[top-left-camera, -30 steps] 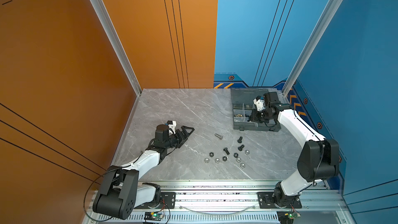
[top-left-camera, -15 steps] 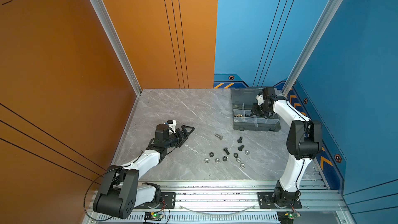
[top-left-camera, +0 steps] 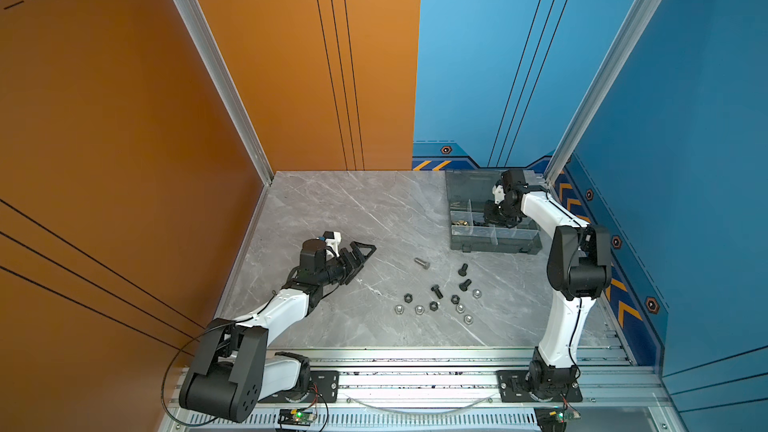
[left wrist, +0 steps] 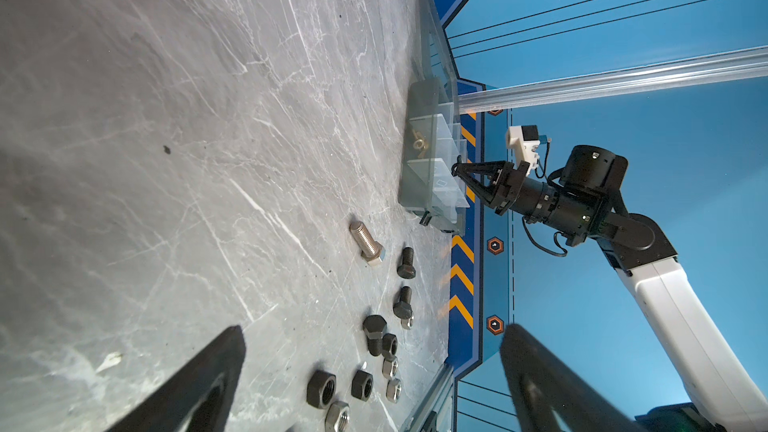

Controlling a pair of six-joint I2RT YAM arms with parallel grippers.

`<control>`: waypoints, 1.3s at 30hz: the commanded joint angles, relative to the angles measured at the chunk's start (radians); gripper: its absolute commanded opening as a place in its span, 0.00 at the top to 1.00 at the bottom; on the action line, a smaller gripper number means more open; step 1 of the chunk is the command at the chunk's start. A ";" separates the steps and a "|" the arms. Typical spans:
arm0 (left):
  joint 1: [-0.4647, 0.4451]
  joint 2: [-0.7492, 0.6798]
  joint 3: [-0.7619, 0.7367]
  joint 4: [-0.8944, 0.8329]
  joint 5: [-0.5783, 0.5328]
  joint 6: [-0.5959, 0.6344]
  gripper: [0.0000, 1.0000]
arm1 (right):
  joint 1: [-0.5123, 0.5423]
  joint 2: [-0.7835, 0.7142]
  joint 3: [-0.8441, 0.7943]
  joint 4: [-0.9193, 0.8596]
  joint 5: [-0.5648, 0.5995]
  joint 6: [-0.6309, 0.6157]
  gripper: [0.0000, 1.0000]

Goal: Sort the screws and nuts into containers
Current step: 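Move the right gripper back over the pile of nuts and bolts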

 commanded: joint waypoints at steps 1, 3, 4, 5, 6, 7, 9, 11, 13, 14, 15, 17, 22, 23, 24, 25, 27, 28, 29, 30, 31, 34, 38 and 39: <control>-0.007 0.005 0.022 0.016 0.004 -0.002 0.02 | 0.008 0.003 0.036 -0.040 0.037 -0.023 0.70; -0.008 0.004 0.023 0.017 0.004 -0.002 0.02 | 0.008 -0.005 0.041 -0.043 0.038 -0.028 0.66; -0.008 0.005 0.022 0.016 0.005 -0.001 0.02 | 0.009 -0.010 0.039 -0.044 0.039 -0.029 0.65; -0.009 0.004 0.021 0.017 0.004 0.001 0.02 | 0.010 -0.020 0.034 -0.043 0.035 -0.035 0.65; -0.009 0.004 0.020 0.016 0.003 0.002 0.02 | 0.013 -0.034 0.024 -0.037 0.037 -0.041 0.65; -0.009 0.005 0.020 0.016 0.002 0.001 0.02 | 0.016 -0.048 0.014 -0.030 0.036 -0.046 0.65; -0.009 0.007 0.018 0.016 0.000 0.002 0.02 | 0.027 -0.086 -0.016 -0.019 0.035 -0.059 0.64; -0.008 0.009 0.018 0.017 0.000 0.002 0.02 | 0.039 -0.123 -0.042 -0.018 0.026 -0.067 0.64; -0.008 0.006 0.018 0.016 0.001 0.002 0.02 | 0.051 -0.161 -0.069 -0.027 0.014 -0.072 0.63; -0.008 0.007 0.019 0.016 0.002 0.002 0.02 | 0.060 -0.180 -0.082 -0.036 0.004 -0.079 0.63; -0.008 0.005 0.019 0.016 0.002 0.002 0.02 | 0.071 -0.198 -0.096 -0.047 -0.005 -0.085 0.63; -0.008 0.004 0.021 0.016 0.004 0.002 0.02 | 0.096 -0.234 -0.125 -0.063 -0.013 -0.106 0.63; -0.008 0.004 0.019 0.016 0.003 0.002 0.02 | 0.153 -0.320 -0.229 -0.075 -0.098 -0.148 0.63; -0.009 0.004 0.017 0.016 0.003 0.002 0.02 | 0.165 -0.338 -0.249 -0.078 -0.109 -0.155 0.62; -0.008 0.005 0.018 0.016 0.003 0.002 0.02 | 0.179 -0.355 -0.268 -0.081 -0.117 -0.162 0.62; -0.008 0.004 0.018 0.016 0.001 0.002 0.02 | 0.189 -0.370 -0.283 -0.082 -0.120 -0.165 0.62; -0.009 0.005 0.019 0.017 0.000 0.001 0.02 | 0.220 -0.397 -0.315 -0.085 -0.128 -0.171 0.62; -0.010 0.004 0.018 0.017 0.001 0.000 0.02 | 0.234 -0.409 -0.328 -0.087 -0.130 -0.174 0.62; -0.010 0.004 0.018 0.016 0.000 0.001 0.02 | 0.251 -0.417 -0.340 -0.089 -0.130 -0.177 0.62; -0.010 0.004 0.018 0.017 0.000 0.001 0.02 | 0.271 -0.426 -0.354 -0.088 -0.128 -0.180 0.62; -0.010 0.005 0.018 0.017 0.000 0.001 0.02 | 0.287 -0.432 -0.366 -0.086 -0.121 -0.182 0.62; -0.012 0.005 0.018 0.016 -0.001 -0.002 0.02 | 0.338 -0.442 -0.388 -0.088 -0.094 -0.184 0.61; -0.011 0.005 0.020 0.016 -0.001 -0.001 0.02 | 0.389 -0.441 -0.418 -0.076 -0.098 -0.176 0.61; -0.012 0.006 0.019 0.016 0.000 -0.001 0.02 | 0.400 -0.440 -0.423 -0.071 -0.097 -0.171 0.60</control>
